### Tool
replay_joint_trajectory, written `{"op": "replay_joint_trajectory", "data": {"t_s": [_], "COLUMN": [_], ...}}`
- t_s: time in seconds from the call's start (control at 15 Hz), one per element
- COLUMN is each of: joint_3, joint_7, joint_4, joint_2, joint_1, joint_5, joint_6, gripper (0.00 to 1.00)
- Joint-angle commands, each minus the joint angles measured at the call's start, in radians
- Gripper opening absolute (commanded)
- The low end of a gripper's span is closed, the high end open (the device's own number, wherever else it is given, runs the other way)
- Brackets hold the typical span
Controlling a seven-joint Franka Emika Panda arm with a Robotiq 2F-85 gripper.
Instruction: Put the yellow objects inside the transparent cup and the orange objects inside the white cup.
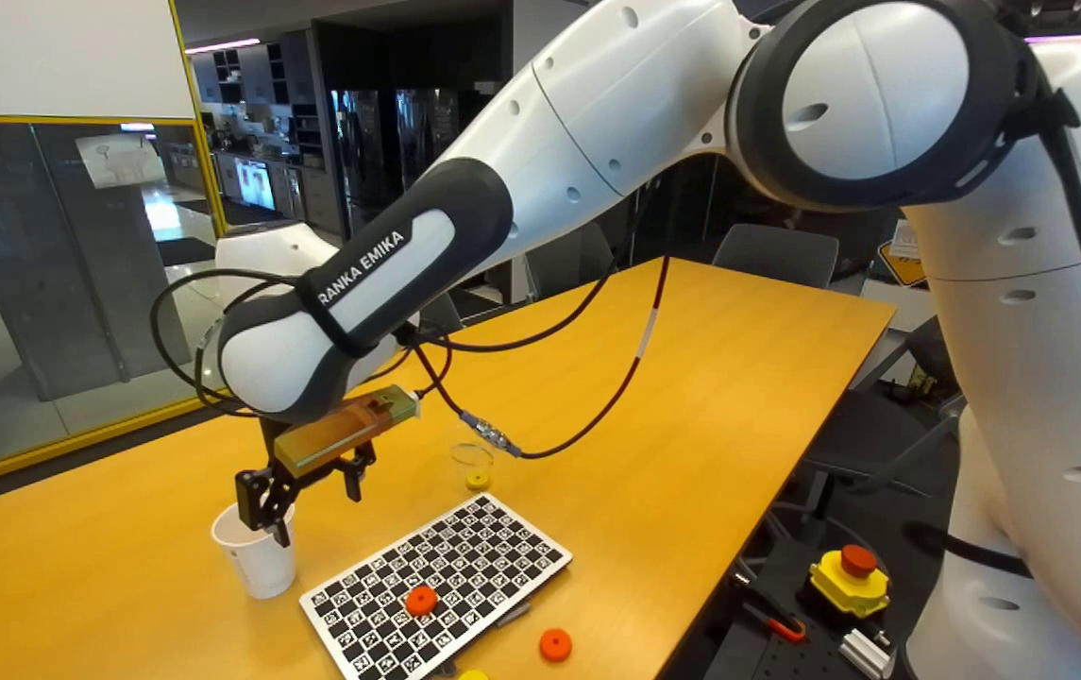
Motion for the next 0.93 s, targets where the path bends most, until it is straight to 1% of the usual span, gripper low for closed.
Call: {"op": "replay_joint_trajectory", "data": {"t_s": [0.0, 0.27, 0.53, 0.73, 0.87], "joint_3": [-0.022, -0.022, -0.055, -0.074, -0.066], "joint_7": [0.099, 0.125, 0.207, 0.272, 0.285], "joint_4": [-0.196, -0.268, -0.341, -0.400, -0.421], "joint_2": [-0.090, -0.054, -0.056, -0.084, -0.089], "joint_1": [0.003, -0.013, -0.001, 0.008, -0.002], "joint_5": [-0.019, 0.015, 0.014, 0.009, 0.022], "joint_6": [0.115, 0.221, 0.308, 0.338, 0.336], "gripper": [1.00, 1.00, 1.00, 1.00, 1.00]}}
